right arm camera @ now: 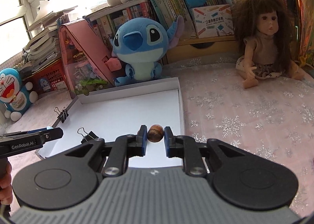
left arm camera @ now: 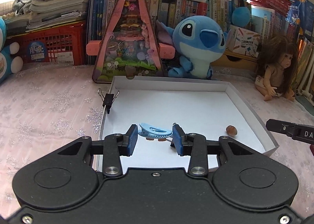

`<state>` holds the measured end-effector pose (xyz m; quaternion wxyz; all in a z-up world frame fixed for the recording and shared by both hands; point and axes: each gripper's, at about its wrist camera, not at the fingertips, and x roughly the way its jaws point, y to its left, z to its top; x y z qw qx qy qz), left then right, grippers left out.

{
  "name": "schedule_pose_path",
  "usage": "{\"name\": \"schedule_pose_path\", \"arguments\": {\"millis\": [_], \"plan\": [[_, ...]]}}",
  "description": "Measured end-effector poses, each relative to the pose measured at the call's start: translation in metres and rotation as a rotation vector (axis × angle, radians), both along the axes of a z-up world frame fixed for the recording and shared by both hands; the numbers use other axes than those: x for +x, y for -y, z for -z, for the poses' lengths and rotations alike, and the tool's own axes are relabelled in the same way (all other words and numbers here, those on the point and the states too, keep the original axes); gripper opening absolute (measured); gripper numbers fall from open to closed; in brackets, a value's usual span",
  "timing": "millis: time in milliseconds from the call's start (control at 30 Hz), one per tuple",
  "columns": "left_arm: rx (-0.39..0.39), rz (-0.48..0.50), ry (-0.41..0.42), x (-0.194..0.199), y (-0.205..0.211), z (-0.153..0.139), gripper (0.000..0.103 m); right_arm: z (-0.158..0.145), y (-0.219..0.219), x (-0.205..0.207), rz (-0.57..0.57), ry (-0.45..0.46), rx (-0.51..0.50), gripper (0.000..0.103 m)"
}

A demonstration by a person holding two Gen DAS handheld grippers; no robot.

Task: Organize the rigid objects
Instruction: 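Carry the blue clip and acorn into the white tray, opening both tools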

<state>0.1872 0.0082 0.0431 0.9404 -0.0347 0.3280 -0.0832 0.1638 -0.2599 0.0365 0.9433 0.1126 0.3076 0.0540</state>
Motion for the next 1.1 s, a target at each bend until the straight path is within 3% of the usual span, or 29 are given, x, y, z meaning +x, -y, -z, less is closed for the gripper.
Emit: {"name": "schedule_pose_path", "arguments": {"millis": [433,1100], "plan": [[-0.029,0.0,-0.087,0.038,0.004,0.019,0.036,0.017,0.003,0.049,0.015,-0.176,0.139,0.022],[0.002,-0.002,-0.112,0.044,0.012,0.034,0.036,0.033,0.001,0.065,0.053,-0.214,0.154,0.022]]}}
